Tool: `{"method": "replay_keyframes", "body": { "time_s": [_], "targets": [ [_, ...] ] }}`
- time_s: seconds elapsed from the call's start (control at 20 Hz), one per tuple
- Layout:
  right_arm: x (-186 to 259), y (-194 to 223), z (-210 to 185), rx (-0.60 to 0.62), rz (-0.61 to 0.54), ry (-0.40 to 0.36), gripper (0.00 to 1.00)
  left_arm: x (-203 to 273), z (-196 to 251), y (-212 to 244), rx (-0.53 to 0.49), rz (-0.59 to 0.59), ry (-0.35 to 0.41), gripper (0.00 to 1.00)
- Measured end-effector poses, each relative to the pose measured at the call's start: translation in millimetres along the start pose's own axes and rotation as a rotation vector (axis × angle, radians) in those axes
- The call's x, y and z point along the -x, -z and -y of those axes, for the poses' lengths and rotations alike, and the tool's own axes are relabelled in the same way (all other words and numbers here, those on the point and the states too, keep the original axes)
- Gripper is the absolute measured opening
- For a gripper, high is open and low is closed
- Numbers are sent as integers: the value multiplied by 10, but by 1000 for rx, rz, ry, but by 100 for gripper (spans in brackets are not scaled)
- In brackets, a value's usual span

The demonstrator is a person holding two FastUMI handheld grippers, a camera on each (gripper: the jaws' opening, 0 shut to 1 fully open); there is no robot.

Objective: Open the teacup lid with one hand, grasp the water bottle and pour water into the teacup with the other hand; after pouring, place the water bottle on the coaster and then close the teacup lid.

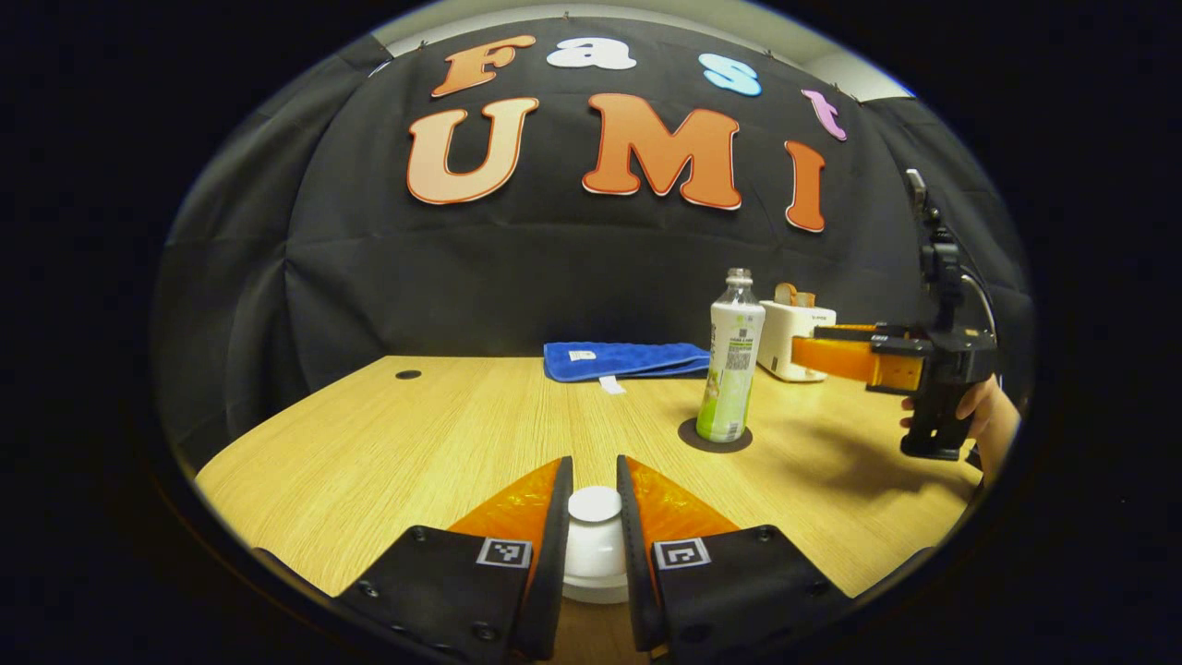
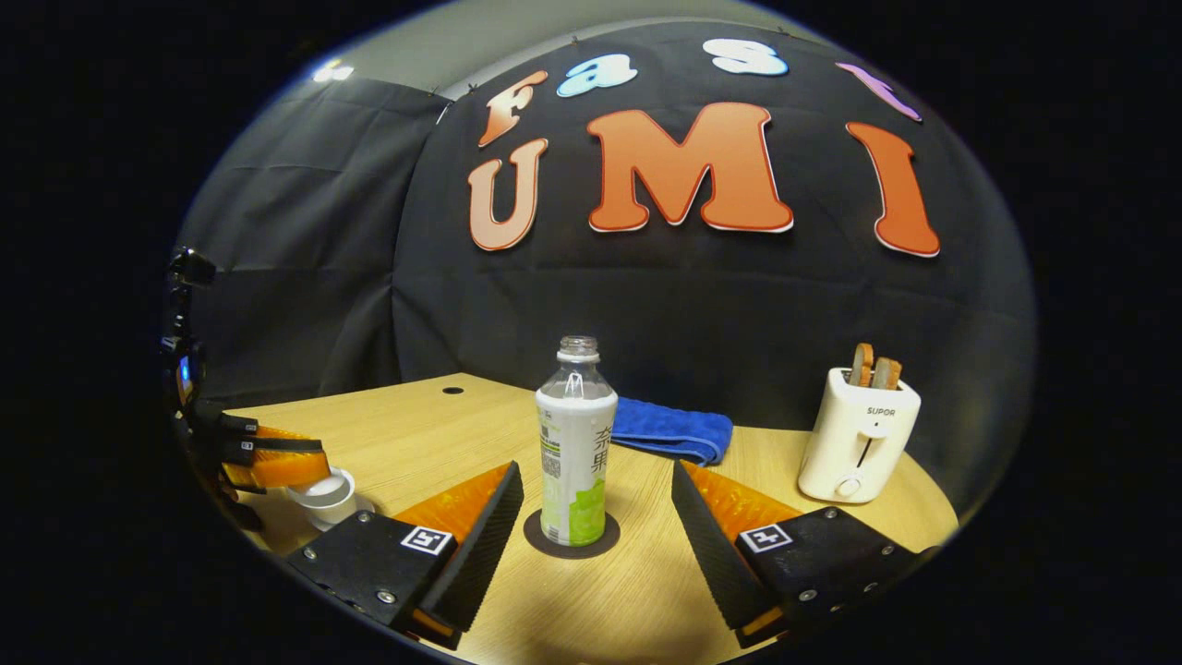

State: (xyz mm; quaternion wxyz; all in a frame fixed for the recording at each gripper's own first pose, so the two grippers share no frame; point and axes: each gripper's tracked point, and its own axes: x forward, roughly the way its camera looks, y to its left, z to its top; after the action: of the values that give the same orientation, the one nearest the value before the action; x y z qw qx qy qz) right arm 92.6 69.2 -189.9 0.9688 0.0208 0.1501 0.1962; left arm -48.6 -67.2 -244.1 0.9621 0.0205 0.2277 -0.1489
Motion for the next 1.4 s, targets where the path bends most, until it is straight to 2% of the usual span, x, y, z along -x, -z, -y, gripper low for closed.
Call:
{"method": "replay_keyframes", "body": {
  "time_s": [0.1,0.25,0.3,0.4,0.6,0.65,0.75,0.8,0.85,0.95,1.0,1.1,1.2,1.25,1.3,1.4],
  "targets": [
    [99,-31,1,14,11,1,97,-7,53,18,-8,-8,11,34],
    [226,-78,17,6,28,4,97,-3,43,41,-34,-21,-18,36],
    [272,-102,26,3,35,9,97,9,55,-2,-47,-10,-24,34],
    [359,-154,60,-6,50,20,97,37,59,-89,-60,18,-33,43],
    [537,-318,123,10,91,68,97,91,46,-371,-68,93,-65,74],
    [579,-361,139,31,99,86,97,104,38,-458,-69,114,-75,88],
    [679,-444,117,61,121,108,97,121,49,-647,-56,157,-90,100],
    [726,-493,104,68,130,116,97,146,43,-763,-44,180,-100,100],
    [771,-538,90,74,138,122,97,177,42,-889,-29,202,-108,95],
    [864,-636,87,78,158,144,97,226,37,-1138,11,253,-116,95],
    [907,-710,93,74,170,157,97,249,25,-1253,24,275,-125,100],
    [1000,-831,99,69,193,173,97,307,-78,-1426,38,309,-176,100],
    [1078,-965,121,61,223,195,98,369,-50,-1600,44,340,-178,99],
    [1115,-1039,142,54,238,210,98,392,-72,-1677,50,354,-188,95],
    [1163,-1100,163,50,249,223,98,419,-74,-1754,56,365,-190,97],
    [1222,-1188,196,51,266,247,98,490,-54,-1919,65,389,-188,95]
  ]
}}
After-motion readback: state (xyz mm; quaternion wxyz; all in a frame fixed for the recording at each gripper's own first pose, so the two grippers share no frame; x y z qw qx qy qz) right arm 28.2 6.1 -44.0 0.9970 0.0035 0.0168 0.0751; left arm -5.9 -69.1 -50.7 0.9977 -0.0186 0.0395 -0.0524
